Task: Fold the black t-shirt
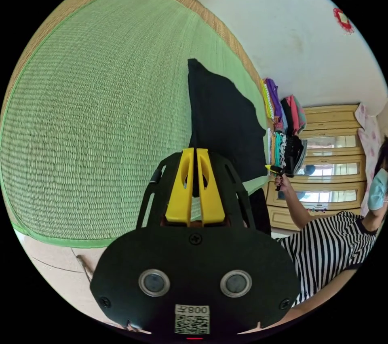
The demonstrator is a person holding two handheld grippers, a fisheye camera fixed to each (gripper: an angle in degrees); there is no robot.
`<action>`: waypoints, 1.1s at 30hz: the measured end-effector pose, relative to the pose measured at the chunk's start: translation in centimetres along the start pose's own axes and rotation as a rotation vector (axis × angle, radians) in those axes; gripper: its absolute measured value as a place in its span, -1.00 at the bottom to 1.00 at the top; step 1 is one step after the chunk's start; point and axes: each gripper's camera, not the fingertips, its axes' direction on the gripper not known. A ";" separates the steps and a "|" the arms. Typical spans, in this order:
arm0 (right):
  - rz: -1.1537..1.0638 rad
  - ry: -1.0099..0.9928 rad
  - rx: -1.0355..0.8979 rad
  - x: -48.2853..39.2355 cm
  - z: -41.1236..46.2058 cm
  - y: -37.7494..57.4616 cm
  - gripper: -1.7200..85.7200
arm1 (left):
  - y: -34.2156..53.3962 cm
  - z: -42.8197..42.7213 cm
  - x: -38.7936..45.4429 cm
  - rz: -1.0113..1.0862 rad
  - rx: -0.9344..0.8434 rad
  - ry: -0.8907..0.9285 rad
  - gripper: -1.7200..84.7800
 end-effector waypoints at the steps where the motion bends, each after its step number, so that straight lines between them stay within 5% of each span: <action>1: 0.009 -0.005 -0.008 0.3 0.3 -0.2 -0.95 | 0.0 0.3 -0.2 -0.015 -0.009 0.001 -0.93; 11: 0.114 0.026 0.097 -0.4 -0.5 1.5 -0.96 | 1.9 -0.9 1.6 -0.034 0.100 -0.088 -0.92; 16: -0.056 0.100 0.196 -8.6 1.3 2.2 -0.96 | 2.2 1.0 6.9 0.144 0.083 -0.107 -0.95; 19: -0.210 0.164 0.056 -14.6 8.4 0.5 -0.96 | 1.9 4.6 9.0 0.194 -0.040 -0.178 -0.95; 22: -0.271 0.467 -0.112 -17.0 16.6 0.5 -0.96 | 2.4 7.3 9.1 0.209 -0.126 -0.322 -0.96; 26: -0.234 0.428 -0.044 -15.7 19.0 3.0 -0.96 | 2.6 7.7 7.8 0.133 -0.081 -0.160 -0.96; 33: -0.241 0.494 0.068 -18.4 17.7 3.1 -0.96 | 1.6 8.3 11.3 0.198 0.009 -0.151 -0.96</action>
